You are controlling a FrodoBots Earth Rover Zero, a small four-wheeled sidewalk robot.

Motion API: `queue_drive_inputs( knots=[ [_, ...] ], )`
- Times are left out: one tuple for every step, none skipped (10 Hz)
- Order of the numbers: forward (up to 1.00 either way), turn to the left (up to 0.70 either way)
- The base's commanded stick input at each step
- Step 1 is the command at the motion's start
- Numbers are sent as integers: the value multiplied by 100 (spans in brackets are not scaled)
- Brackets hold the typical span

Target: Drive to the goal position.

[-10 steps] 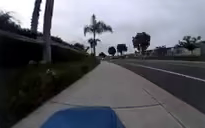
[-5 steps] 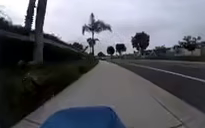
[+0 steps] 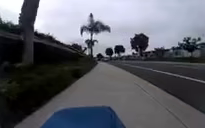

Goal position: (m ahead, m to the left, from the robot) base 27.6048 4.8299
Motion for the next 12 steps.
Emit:
queue_drive_inputs(
  knots=[
    [100,0],
    [100,0],
    [100,0],
    [100,0],
    [100,0],
    [100,0],
    [100,0],
    [100,0],
    [100,0],
    [100,0],
    [100,0],
    [100,0]
  ],
)
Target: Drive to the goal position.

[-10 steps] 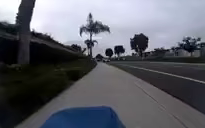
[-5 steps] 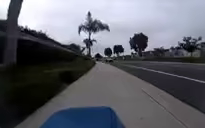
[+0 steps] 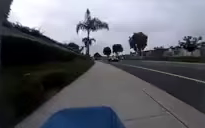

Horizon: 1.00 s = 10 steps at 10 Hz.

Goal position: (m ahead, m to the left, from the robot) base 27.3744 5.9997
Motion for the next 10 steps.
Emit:
queue_drive_inputs(
  knots=[
    [100,0],
    [100,0],
    [100,0],
    [100,0],
    [100,0],
    [100,0],
    [100,0],
    [100,0],
    [100,0],
    [100,0]
  ],
)
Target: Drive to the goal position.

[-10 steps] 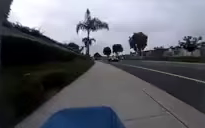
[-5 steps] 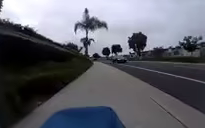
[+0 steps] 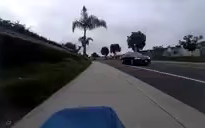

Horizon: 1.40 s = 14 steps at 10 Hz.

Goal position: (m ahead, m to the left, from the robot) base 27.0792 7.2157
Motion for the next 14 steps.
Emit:
queue_drive_inputs(
  knots=[
    [100,5],
    [100,18],
    [100,27],
    [100,27],
    [100,27],
    [100,27],
    [100,27],
    [100,26],
    [100,0],
    [100,0],
    [100,0],
    [100,0],
    [100,0],
    [100,0]
  ],
)
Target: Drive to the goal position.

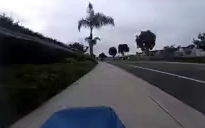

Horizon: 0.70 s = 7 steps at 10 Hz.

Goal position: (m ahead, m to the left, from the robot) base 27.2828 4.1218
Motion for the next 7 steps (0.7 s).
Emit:
queue_drive_inputs(
  knots=[
    [100,0],
    [100,0],
    [100,0],
    [100,0],
    [100,0],
    [100,0],
    [100,0]
  ],
)
